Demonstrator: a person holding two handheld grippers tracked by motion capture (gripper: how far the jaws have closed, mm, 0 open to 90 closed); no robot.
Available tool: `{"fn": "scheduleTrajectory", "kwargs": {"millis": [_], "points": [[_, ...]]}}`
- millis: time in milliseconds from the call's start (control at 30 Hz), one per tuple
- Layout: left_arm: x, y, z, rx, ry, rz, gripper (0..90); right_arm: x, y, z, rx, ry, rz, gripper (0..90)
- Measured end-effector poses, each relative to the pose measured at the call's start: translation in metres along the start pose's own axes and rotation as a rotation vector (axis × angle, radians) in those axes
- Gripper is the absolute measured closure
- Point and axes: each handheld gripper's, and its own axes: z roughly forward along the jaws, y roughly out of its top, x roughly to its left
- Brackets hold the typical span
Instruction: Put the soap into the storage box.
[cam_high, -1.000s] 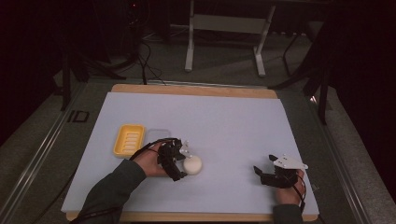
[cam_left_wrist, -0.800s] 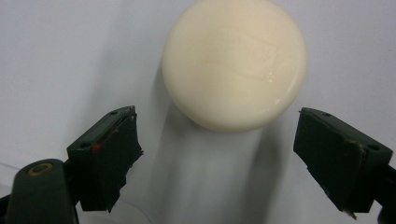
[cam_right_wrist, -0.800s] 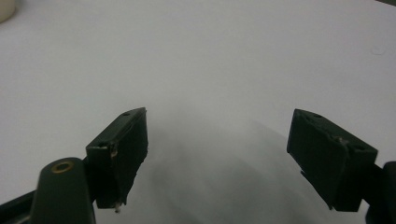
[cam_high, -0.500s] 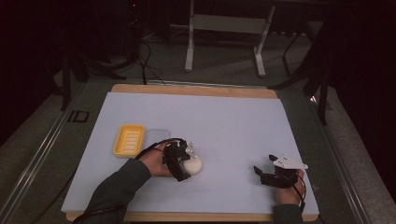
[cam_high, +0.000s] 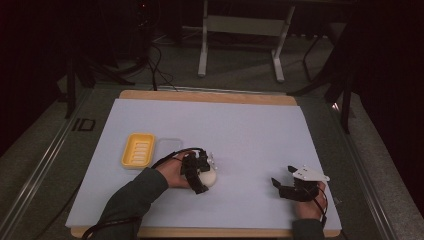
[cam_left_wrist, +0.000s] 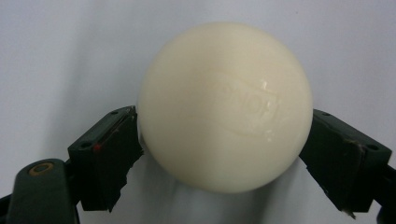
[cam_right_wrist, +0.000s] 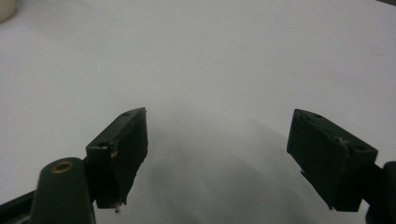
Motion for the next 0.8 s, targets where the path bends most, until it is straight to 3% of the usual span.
{"fn": "scheduleTrajectory", "kwargs": {"millis": [433, 800], "points": [[0.001, 0.010, 0.005, 0.017, -0.005, 0.007, 15.8, 0.000, 0.000, 0.000, 0.000, 0.000, 0.000, 20.2], [0.003, 0.015, 0.004, 0.049, -0.028, 0.009, 23.2, 0.000, 0.000, 0.000, 0.001, 0.000, -0.002, 20.2]]}}
